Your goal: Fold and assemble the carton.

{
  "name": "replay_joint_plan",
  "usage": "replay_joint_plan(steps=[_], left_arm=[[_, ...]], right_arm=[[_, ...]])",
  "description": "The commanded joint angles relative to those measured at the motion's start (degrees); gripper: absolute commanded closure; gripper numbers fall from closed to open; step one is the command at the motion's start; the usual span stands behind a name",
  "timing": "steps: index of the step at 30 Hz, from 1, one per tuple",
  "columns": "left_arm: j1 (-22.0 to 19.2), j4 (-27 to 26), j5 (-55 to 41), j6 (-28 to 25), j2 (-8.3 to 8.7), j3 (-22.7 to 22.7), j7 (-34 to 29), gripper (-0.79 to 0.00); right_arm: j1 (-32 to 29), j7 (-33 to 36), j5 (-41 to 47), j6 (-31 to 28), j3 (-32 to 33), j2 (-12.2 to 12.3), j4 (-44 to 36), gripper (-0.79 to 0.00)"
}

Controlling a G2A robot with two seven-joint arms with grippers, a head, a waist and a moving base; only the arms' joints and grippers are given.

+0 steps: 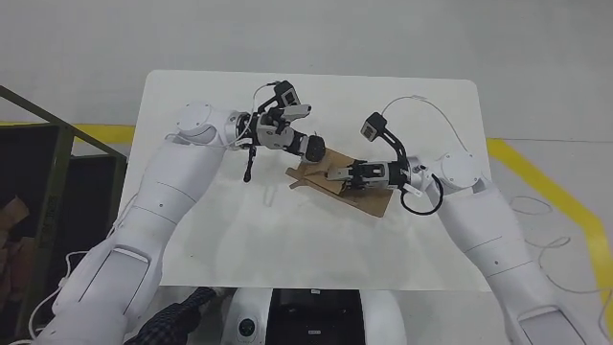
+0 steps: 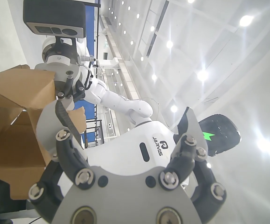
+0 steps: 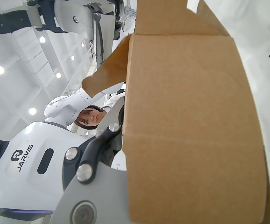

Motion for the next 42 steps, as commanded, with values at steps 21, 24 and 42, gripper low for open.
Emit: replay_joint_plan(steps=[21, 24, 42], left_arm=[[2.32, 0.97, 2.16, -2.56, 2.16, -8.17, 3.56, -0.785], [3.69, 0.57, 3.04, -1.57, 2.58, -8.89, 3.97, -0.785], [5.01, -0.68, 4.6, 1.22, 2.17, -5.28, 3.93, -0.785]], right_arm=[[-0.32, 4.89, 6.0, -3.09, 3.26, 0.79, 0.18, 0.0], [-0.29, 5.5, 6.54, -3.57, 3.59, 0.88, 0.05, 0.0], [-1.5, 6.47, 7.74, -3.37, 4.7, 1.45, -3.42, 0.0]])
